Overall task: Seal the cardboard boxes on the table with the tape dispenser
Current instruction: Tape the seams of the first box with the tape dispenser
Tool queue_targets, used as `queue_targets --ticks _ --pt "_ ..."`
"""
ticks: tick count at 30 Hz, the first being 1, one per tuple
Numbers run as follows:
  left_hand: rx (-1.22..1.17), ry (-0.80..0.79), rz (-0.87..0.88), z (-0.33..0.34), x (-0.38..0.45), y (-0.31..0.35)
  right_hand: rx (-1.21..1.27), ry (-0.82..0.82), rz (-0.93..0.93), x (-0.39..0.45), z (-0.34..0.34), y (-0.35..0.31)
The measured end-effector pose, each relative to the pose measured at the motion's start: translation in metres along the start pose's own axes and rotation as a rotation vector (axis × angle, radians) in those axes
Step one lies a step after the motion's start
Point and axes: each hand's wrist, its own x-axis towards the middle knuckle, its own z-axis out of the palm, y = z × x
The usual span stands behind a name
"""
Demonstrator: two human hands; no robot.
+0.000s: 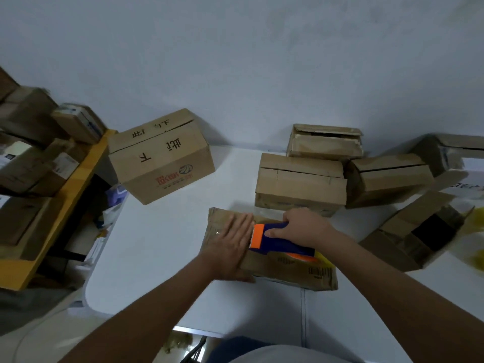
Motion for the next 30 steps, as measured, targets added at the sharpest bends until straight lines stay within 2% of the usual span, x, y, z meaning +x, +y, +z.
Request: queue_targets --ticks 10,16,24,30 --pt "-0.032 0.018 -0.030 0.005 0.008 0.010 -0.074 -0.024 0.026 -0.008 -0.006 -0.004" --pt "-0.048 0.007 -0.061 0.009 0.008 0.010 -0.049 -0.095 0.096 -0.029 -0.019 0.042" --pt "0.022 -0.029 -0.090 -0.002 0.013 0.022 -0.035 -0.015 0.080 -0.029 -0.008 0.048" --pt "0.008 -0.042 -0.023 -0.005 0.049 0.044 -0.042 0.016 0.082 -0.026 -0.004 0.047"
